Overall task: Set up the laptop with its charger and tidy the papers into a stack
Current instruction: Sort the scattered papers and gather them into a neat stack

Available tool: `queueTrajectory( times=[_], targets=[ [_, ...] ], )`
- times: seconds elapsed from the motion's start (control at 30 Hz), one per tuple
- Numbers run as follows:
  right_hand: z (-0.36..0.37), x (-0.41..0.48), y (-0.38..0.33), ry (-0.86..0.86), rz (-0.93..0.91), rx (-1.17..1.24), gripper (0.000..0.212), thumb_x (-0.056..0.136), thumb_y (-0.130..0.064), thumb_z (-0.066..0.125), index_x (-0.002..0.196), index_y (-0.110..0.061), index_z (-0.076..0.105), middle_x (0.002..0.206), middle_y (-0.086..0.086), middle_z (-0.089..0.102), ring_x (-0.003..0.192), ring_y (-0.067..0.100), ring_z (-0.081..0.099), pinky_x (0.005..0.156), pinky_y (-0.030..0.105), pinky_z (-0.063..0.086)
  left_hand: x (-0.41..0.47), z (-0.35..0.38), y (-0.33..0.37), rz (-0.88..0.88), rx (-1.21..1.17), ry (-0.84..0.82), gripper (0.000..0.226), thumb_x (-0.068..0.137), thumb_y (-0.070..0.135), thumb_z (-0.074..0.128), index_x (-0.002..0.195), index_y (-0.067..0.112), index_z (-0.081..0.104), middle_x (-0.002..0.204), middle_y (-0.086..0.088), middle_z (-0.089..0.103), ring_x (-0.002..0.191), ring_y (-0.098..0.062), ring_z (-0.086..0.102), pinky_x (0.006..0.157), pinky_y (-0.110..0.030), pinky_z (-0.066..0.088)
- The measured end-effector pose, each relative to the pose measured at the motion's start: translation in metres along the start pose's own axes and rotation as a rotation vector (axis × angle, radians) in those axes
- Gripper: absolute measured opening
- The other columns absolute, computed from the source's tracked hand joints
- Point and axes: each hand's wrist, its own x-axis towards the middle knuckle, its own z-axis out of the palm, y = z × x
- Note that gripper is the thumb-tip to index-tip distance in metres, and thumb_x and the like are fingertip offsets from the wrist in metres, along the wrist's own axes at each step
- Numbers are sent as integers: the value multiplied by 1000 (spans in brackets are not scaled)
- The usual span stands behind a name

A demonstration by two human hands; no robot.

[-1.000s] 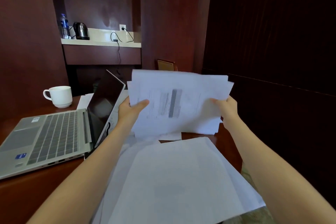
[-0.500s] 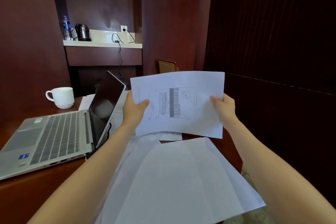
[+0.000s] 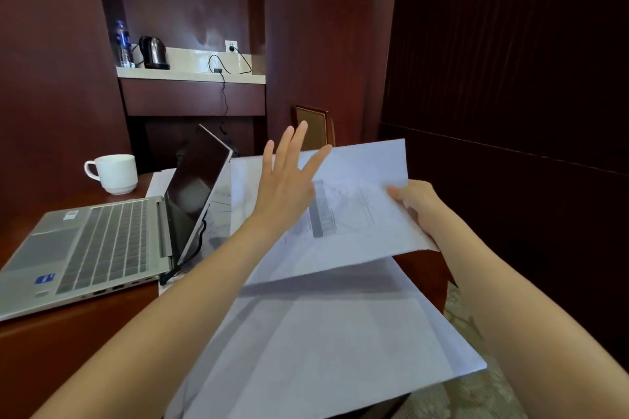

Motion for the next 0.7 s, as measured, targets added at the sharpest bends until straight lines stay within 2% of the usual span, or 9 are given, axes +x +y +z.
queueTrajectory(
  times=[0.1,0.2,0.27,0.33,0.4,0.47,0.53,0.57,0.7],
  targets=[
    [-2,3,6,-64,128,-124,38,88,-13,63,123,0,54,114,14,62,102,33,61,96,46,47,3,-6,6,-121,-173,-307,54,91,23,54,142,19,36,149,-12,31,140,-29,26,114,-44,16],
    [-7,3,12,-182,180,-97,45,85,-15,65,127,-6,52,118,14,62,105,34,61,98,49,46,3,0,1,-258,-338,-536,40,98,21,40,138,18,39,135,-7,48,122,-28,46,101,-39,35],
    [-10,-1,15,-312,201,-86,44,86,-11,64,128,-8,51,118,13,63,105,33,62,97,47,47,1,3,-6,-355,-521,-590,29,97,14,45,124,14,54,122,-9,59,112,-29,53,93,-36,43],
    [-15,-4,19,-489,208,-152,30,90,-10,59,120,-4,56,106,11,67,93,26,66,86,39,53,-3,3,-11,-434,-665,-670,21,93,7,52,111,8,64,112,-11,63,107,-27,56,87,-25,41],
    [-20,-11,20,-703,227,-248,20,91,-9,58,110,-7,60,96,6,70,84,20,69,74,30,55,-7,1,-15,-392,-693,-847,20,90,6,57,108,5,67,112,-11,63,107,-26,57,82,-21,38],
    [-22,-15,20,-851,287,-317,19,91,-7,56,109,-12,60,100,3,70,88,18,68,79,30,55,-11,-4,-14,-323,-680,-1062,22,90,8,58,111,7,66,104,-7,63,96,-23,58,71,-22,44],
    [-23,-15,22,-894,347,-457,20,92,-9,54,110,-14,60,108,4,67,95,18,65,87,31,53,-16,-9,-11,-342,-698,-1216,21,91,11,57,111,9,64,80,4,52,73,-12,49,53,-19,39],
    [-23,-15,22,-897,369,-548,20,92,-12,55,111,-14,60,110,4,66,97,18,65,87,30,53,-18,-10,-9,-354,-701,-1242,21,92,12,56,112,10,63,73,8,44,68,-9,43,50,-18,36],
    [-23,-15,21,-874,433,-726,25,90,-24,60,113,-15,62,109,1,68,91,13,67,71,21,55,-24,-11,-2,-322,-708,-1263,21,93,14,55,112,13,62,71,11,37,71,-9,38,51,-16,35]
  ],
)
